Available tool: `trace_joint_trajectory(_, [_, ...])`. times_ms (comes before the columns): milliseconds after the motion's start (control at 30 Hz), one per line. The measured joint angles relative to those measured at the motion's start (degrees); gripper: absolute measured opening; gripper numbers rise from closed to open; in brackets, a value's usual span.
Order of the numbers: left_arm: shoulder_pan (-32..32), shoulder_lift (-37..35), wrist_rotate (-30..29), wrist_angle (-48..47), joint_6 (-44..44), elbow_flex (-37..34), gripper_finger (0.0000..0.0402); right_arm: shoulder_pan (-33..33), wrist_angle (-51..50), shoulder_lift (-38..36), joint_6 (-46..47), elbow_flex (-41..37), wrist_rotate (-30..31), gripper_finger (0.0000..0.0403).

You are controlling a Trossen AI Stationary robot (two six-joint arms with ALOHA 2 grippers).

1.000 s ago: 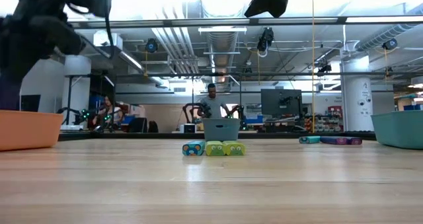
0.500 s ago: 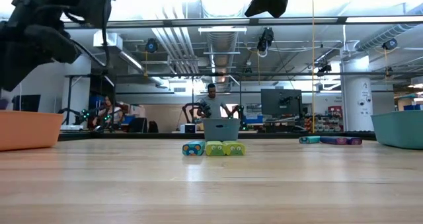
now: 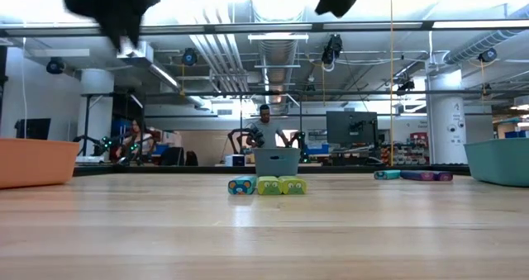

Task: Sort blocks
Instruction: Put the violet block into the orange bin

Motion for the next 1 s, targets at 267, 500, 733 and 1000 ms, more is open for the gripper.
trace_joint_trajectory(267, [0.26,9.25,-9.13,0.62,19.57,18.72,0.0139,-2.82,-5.40,-8.57,26.46,0.00,-18.46,0.0095])
trace_joint_trajectory(500, [0.27,14.96,-5.19,3.35,30.60,21.69,0.0139,-5.25,-19.84,-12.09,47.95,0.00,-34.25,0.0052])
trace_joint_trajectory(733, [0.25,17.51,1.22,15.13,32.12,13.43,0.0139,-5.22,-31.52,-12.29,58.65,0.02,-40.90,0.0029])
trace_joint_trajectory(1000, [-0.30,17.45,11.93,37.67,23.19,-2.84,0.0139,-5.22,-34.38,-11.09,62.11,-0.01,-43.27,0.0028])
